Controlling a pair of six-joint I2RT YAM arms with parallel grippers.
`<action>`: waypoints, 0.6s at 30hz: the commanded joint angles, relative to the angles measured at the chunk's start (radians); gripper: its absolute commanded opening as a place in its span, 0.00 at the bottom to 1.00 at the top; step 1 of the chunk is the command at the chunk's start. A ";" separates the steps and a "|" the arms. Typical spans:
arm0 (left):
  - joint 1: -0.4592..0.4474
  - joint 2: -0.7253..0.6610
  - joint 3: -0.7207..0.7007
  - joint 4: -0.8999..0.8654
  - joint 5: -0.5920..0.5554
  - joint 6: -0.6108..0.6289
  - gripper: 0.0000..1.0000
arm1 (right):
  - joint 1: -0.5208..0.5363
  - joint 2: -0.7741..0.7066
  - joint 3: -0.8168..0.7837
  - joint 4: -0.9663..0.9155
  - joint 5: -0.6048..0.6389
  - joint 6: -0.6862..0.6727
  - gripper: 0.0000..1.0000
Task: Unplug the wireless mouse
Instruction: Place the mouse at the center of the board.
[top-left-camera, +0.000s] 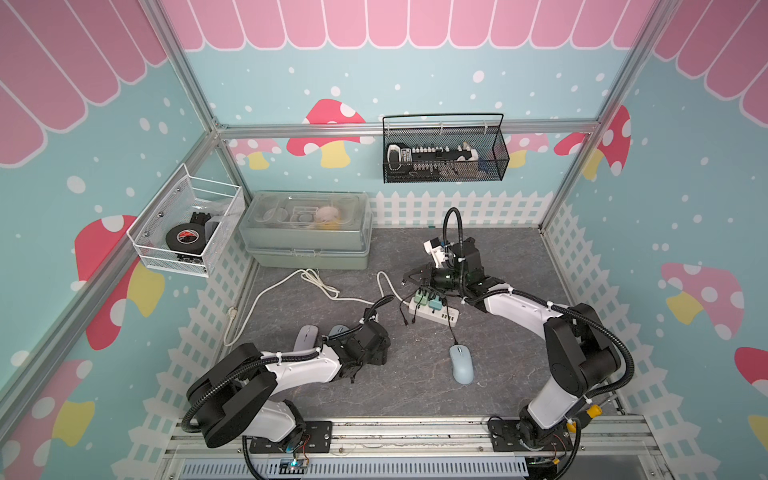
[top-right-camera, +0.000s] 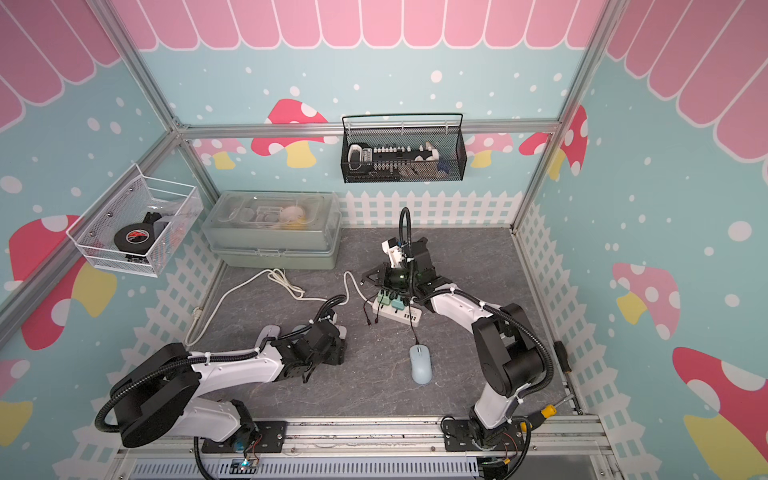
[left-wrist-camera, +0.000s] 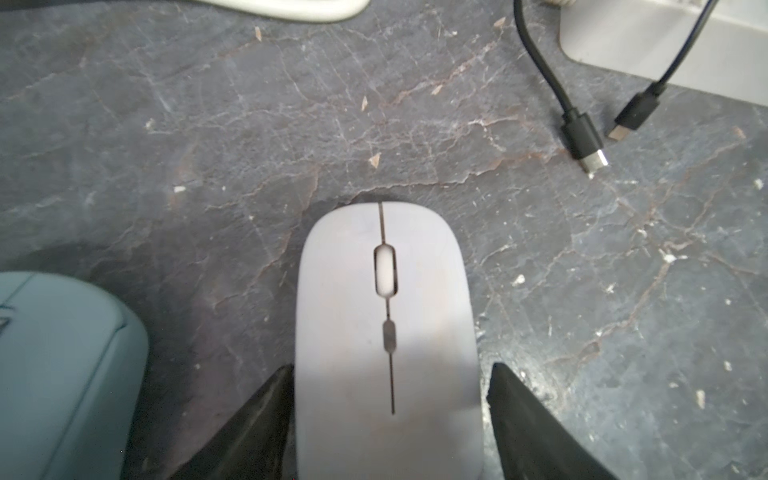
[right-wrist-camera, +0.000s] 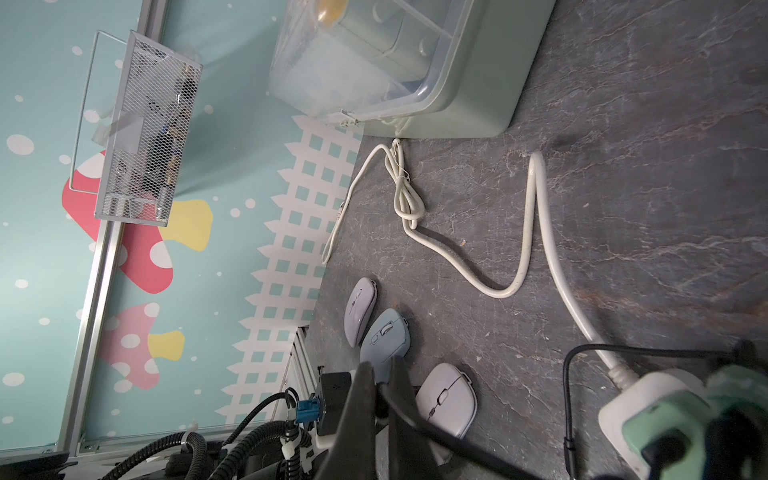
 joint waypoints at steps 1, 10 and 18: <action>0.004 -0.032 0.001 -0.071 -0.040 -0.028 0.75 | 0.008 0.018 -0.001 0.001 -0.015 -0.018 0.00; 0.008 -0.086 -0.001 -0.118 -0.093 0.011 0.76 | 0.008 0.022 0.000 0.001 -0.013 -0.020 0.00; 0.008 -0.082 -0.005 -0.093 -0.078 0.002 0.74 | 0.008 0.025 0.001 0.001 -0.013 -0.018 0.00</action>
